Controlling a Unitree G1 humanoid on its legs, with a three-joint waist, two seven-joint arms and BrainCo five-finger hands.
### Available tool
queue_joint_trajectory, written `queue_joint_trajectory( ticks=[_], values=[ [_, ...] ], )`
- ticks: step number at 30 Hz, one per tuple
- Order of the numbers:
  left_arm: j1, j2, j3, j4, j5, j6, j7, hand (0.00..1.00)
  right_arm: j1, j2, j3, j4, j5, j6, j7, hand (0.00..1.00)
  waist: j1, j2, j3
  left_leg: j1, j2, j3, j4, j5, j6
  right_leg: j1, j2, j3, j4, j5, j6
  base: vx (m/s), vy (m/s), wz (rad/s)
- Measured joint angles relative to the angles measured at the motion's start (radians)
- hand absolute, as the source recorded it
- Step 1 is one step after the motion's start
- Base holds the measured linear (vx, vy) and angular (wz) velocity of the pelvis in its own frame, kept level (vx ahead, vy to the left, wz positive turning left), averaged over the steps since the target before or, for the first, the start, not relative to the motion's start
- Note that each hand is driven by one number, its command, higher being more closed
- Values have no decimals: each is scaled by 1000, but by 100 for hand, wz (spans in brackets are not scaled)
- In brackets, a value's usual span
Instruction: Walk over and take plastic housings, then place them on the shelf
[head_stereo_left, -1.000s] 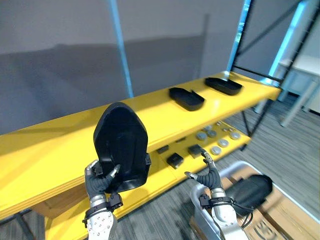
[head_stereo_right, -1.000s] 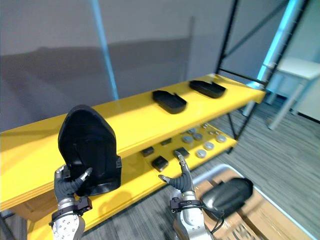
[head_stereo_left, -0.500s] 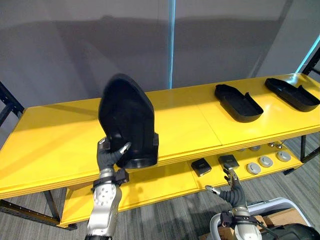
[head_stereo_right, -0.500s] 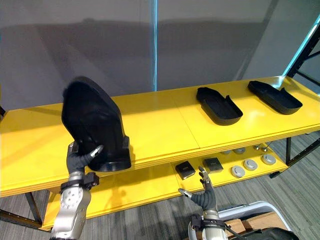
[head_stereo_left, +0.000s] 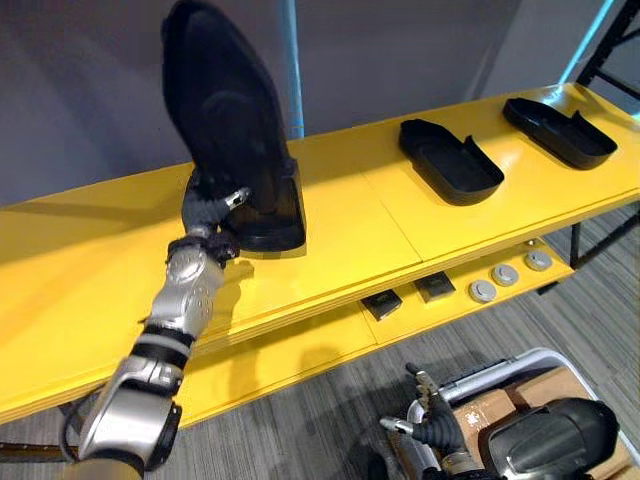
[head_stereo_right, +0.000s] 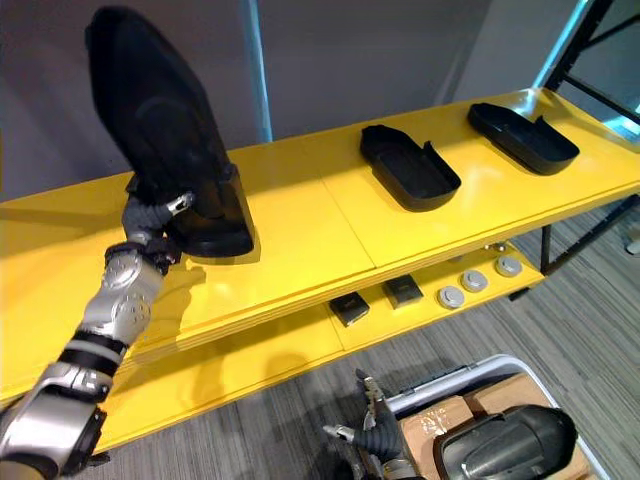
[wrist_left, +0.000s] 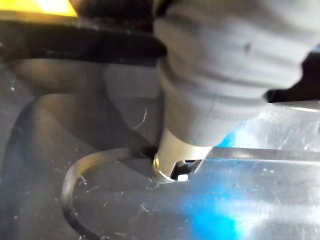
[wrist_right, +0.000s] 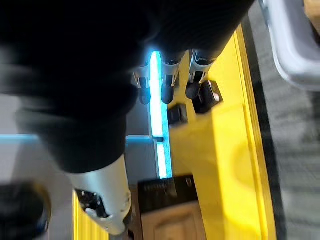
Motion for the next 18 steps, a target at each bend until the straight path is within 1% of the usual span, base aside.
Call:
queue_joint_trajectory(
  ticks=[2, 3, 5, 10, 13, 14, 15, 18],
  values=[
    [-46, 1, -25, 79, -5, 28, -10, 100, -7, -2, 25, 6, 0, 1, 3, 0, -13, -2, 14, -1, 0, 2, -1, 3, -1, -2, 0, 4, 0, 1, -1, 29, 1, -4],
    [-64, 7, -35, 113, -15, 35, -13, 100, -15, -3, 40, 11, 0, 4, 4, 0, -21, -6, 24, -1, 0, 7, -4, 9, -4, -5, 0, 9, 0, 2, -3, 19, -3, -8],
    [-106, 10, -38, 141, -30, 60, -12, 100, -25, -7, 54, 11, -1, 8, 4, 0, -21, -7, 37, -6, 0, 12, -7, 12, -3, -15, 1, 13, 0, 5, -6, 7, -1, -8],
    [-155, 17, -38, 180, -45, 79, -5, 100, -30, -15, 87, 18, -3, 10, 2, 0, -26, -9, 52, -16, 1, 15, -15, 25, -7, -28, 2, 13, 0, 9, -10, 0, 0, 0],
    [-177, 17, -37, 211, -69, 88, 24, 100, -35, -16, 101, 38, -5, 11, 1, 0, -31, -9, 61, -18, 0, 14, -15, 28, -4, -30, 2, 12, 0, 12, -10, 0, 0, 0],
    [-183, 17, -37, 222, -78, 91, 34, 0, -35, -16, 105, 43, -5, 15, 1, 0, -32, -9, 61, -20, 0, 14, -16, 28, -3, -31, 2, 12, 0, 12, -10, 0, 0, 0],
    [-194, 17, -37, 236, -82, 98, 49, 0, -36, -18, 114, 43, -5, 21, -1, 0, -35, -9, 61, -24, 0, 13, -16, 30, 0, -36, 2, 12, 0, 15, -11, 0, 0, 0],
    [-206, 17, -37, 269, -82, 119, 65, 0, -38, -23, 137, 43, -5, 26, -5, 0, -41, -10, 67, -31, -1, 8, -21, 38, 2, -43, 2, 11, 0, 20, -11, -16, 7, 3]
  ],
)
